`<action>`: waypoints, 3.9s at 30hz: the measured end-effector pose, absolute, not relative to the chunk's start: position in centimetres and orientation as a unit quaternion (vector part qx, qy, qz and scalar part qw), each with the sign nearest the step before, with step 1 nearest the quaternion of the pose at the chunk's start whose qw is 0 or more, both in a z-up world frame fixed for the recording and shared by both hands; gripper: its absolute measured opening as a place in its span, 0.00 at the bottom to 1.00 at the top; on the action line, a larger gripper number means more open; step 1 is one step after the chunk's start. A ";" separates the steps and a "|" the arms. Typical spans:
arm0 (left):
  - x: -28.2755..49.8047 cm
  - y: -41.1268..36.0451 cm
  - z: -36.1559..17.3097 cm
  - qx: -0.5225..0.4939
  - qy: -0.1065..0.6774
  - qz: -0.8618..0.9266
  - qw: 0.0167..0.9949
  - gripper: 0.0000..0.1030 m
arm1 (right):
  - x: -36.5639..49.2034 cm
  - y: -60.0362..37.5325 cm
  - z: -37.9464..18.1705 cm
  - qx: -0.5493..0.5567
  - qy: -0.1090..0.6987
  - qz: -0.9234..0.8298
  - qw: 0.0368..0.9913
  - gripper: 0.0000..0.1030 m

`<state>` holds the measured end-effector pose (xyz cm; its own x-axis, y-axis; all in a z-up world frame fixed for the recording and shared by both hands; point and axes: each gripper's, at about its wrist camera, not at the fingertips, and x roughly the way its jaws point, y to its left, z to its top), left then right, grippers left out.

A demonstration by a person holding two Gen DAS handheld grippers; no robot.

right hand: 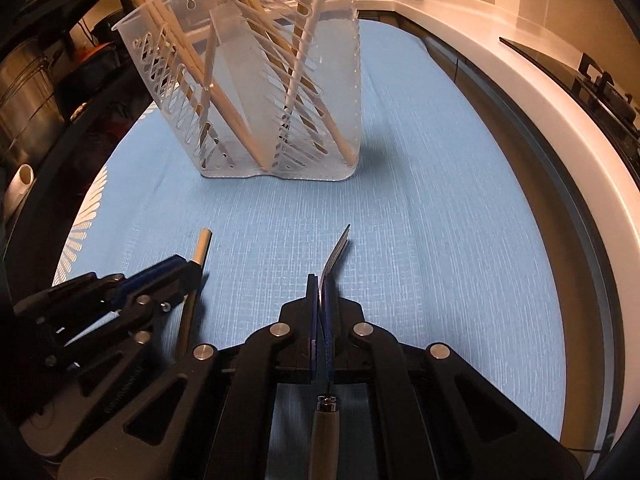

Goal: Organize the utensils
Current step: 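Close the left gripper on the last wooden chopstick while the right gripper holds the fork, then lift the fork with the right gripper toward the holder while the left gripper lifts its chopstick, then lower the fork into the holder and open the right gripper while the left gripper releases its chopstick there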

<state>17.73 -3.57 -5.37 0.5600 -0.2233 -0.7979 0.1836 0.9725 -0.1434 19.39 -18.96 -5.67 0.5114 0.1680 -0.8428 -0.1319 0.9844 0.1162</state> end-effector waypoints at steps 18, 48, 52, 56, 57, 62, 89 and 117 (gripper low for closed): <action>17.5 -1.6 -5.2 0.009 0.476 -0.059 0.877 0.07 | 21.0 -18.4 -6.0 0.030 0.492 0.083 0.866 0.07; 17.8 -2.1 -5.2 0.020 0.468 -0.055 0.882 0.06 | 21.4 -17.4 -6.5 0.036 0.495 0.103 0.862 0.05; 17.8 -2.1 -5.2 0.021 0.468 -0.055 0.882 0.06 | 21.5 -17.4 -6.5 0.036 0.495 0.103 0.862 0.05; 17.8 -2.2 -5.2 0.022 0.467 -0.055 0.882 0.06 | 21.5 -17.3 -6.5 0.028 0.493 0.103 0.864 0.05; 17.8 -2.2 -5.1 0.022 0.467 -0.055 0.882 0.06 | 21.4 -17.2 -6.5 0.026 0.492 0.103 0.864 0.06; 17.8 -2.2 -5.2 0.023 0.467 -0.056 0.882 0.06 | 21.2 -17.1 -6.4 0.024 0.492 0.103 0.864 0.04; 15.0 -0.7 11.3 -0.013 0.364 -0.114 0.924 0.06 | 17.4 -20.2 13.6 0.029 0.337 0.155 0.928 0.02; 24.2 -2.9 23.6 -0.020 0.185 -0.094 0.978 0.06 | 25.2 -19.8 20.3 0.132 0.280 0.172 0.935 0.01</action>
